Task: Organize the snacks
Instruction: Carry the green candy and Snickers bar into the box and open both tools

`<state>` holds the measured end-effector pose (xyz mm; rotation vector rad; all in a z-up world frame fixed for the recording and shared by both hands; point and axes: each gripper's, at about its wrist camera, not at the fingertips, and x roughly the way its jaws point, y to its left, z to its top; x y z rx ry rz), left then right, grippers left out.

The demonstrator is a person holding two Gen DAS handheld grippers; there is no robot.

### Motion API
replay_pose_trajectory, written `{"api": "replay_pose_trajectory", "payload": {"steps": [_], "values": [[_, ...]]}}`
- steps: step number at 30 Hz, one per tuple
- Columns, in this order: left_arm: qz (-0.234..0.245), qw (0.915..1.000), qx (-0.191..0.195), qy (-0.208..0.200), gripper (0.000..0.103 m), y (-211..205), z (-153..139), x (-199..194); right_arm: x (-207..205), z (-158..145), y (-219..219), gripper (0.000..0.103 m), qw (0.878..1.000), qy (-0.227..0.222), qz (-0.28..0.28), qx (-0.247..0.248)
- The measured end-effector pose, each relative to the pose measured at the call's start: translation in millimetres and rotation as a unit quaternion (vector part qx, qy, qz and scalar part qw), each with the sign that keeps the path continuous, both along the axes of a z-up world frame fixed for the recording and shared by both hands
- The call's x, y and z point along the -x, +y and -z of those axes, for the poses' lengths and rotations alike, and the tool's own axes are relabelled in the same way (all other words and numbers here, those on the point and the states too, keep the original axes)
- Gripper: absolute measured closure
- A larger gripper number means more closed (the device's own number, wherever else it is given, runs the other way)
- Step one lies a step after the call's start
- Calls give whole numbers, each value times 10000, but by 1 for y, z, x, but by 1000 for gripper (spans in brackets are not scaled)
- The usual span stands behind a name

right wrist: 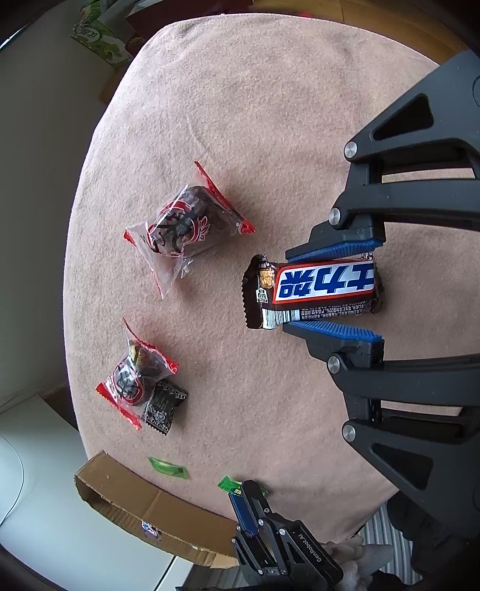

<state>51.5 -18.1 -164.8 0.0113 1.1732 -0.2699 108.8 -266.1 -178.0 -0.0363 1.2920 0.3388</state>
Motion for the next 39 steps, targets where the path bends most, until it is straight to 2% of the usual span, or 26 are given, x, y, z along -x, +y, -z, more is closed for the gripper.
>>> {"api": "replay_pose_trajectory", "payload": {"steps": [9, 15, 22, 29, 39], "values": [[-379, 9981, 416, -241, 85, 23, -30, 7, 3, -35, 15, 71, 9992, -291, -108, -261], [-604, 9957, 501, -490, 85, 32, -50, 5, -7, -67, 42, 71, 9968, -616, -364, -362], [-1038, 9907, 502, -715, 85, 64, -67, 9, -31, -99, 88, 71, 9912, -940, -835, -427], [-1495, 9841, 457, -843, 85, 103, -74, 13, -51, -119, 145, 71, 9830, -1133, -1385, -401], [-2050, 9741, 343, -893, 86, 146, -73, 17, -68, -124, 223, 71, 9690, -1231, -2124, -264]]}}
